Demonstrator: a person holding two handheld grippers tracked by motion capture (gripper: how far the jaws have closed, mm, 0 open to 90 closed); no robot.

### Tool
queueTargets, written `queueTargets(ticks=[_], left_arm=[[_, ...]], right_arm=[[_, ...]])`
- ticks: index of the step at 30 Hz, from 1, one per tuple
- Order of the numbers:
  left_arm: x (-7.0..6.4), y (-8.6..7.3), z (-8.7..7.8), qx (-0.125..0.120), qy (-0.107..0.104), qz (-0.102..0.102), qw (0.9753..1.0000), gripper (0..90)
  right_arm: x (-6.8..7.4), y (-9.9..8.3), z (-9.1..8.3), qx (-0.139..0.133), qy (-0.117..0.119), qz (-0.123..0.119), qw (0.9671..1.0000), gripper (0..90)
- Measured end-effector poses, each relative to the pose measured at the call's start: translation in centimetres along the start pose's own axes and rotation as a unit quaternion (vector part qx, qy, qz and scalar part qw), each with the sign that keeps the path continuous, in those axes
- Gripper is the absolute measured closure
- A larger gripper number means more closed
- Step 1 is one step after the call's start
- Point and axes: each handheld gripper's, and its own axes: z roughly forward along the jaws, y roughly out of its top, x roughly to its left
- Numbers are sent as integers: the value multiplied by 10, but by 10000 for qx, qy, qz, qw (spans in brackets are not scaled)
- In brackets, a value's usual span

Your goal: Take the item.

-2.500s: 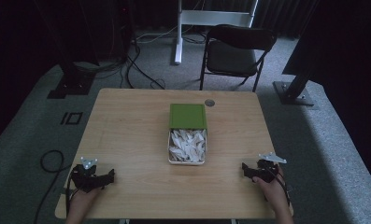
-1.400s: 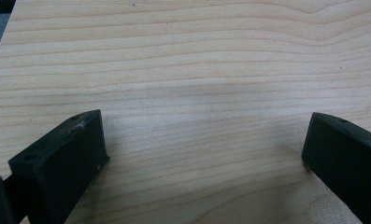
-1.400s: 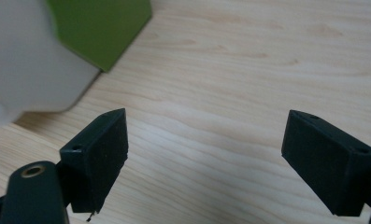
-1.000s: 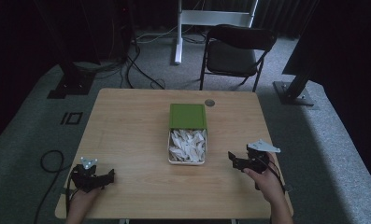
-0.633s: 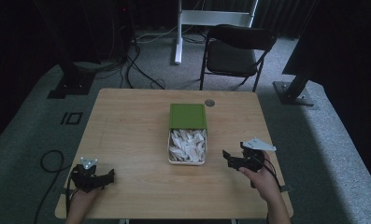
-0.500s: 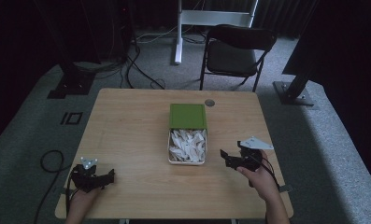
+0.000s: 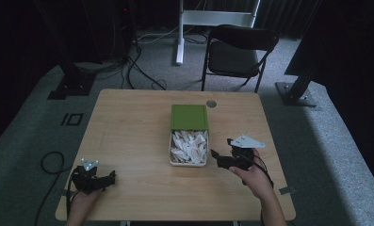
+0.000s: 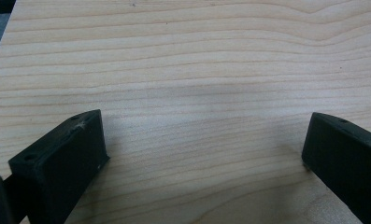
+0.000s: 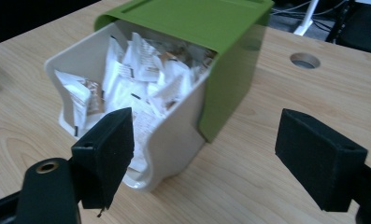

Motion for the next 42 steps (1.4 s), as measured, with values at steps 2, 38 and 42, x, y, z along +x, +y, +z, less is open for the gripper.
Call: queueTargets(ticks=[2,38,42], left_arm=[[0,0,0,0,1,0,10000,7],[0,0,0,3,0,-2,10000,7],[0,0,0,-4,-1,-4,10000,7]], right_arm=[[6,4,3,-13,84,-42,10000,195],[69,22,52,139,1054,-793,9912,235],[74,21,57,201,1110,-845,9900,242]])
